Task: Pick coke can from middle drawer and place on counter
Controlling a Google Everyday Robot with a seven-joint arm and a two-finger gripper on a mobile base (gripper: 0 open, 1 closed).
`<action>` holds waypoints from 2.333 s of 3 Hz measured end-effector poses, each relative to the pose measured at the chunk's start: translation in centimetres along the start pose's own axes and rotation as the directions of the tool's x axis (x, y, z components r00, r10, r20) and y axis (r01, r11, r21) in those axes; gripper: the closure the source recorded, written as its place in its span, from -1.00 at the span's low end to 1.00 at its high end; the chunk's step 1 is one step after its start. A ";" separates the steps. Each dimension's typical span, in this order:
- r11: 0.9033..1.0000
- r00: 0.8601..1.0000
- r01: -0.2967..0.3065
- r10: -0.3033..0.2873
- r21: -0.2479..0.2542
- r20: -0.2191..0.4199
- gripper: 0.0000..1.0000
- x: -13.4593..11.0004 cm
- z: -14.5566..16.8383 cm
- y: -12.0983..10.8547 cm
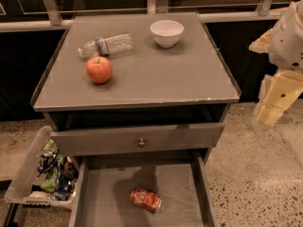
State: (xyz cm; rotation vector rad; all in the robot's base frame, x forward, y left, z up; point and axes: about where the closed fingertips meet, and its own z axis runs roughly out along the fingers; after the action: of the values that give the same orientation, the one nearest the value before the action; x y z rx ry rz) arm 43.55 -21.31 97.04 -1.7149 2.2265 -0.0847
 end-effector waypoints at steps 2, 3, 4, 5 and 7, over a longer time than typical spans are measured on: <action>0.998 0.995 0.022 -0.016 -0.052 0.102 -1.00 0.2 6.7 4.9; 0.997 0.992 -0.001 0.012 -0.083 0.125 -1.00 1.2 10.1 7.3; 0.997 0.992 -0.001 0.011 -0.083 0.125 -1.00 1.2 10.1 7.3; 0.993 0.987 0.024 -0.006 -0.116 0.160 -1.00 0.2 12.4 8.8; 0.970 0.964 0.038 0.027 -0.239 0.263 -1.00 -1.1 24.8 13.6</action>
Offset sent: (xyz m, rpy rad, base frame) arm -0.0453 0.0257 -0.1422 0.1772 0.0394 0.0661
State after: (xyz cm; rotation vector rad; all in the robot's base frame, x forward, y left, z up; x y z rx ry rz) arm 38.43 -12.78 70.55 -1.7338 2.1005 0.4090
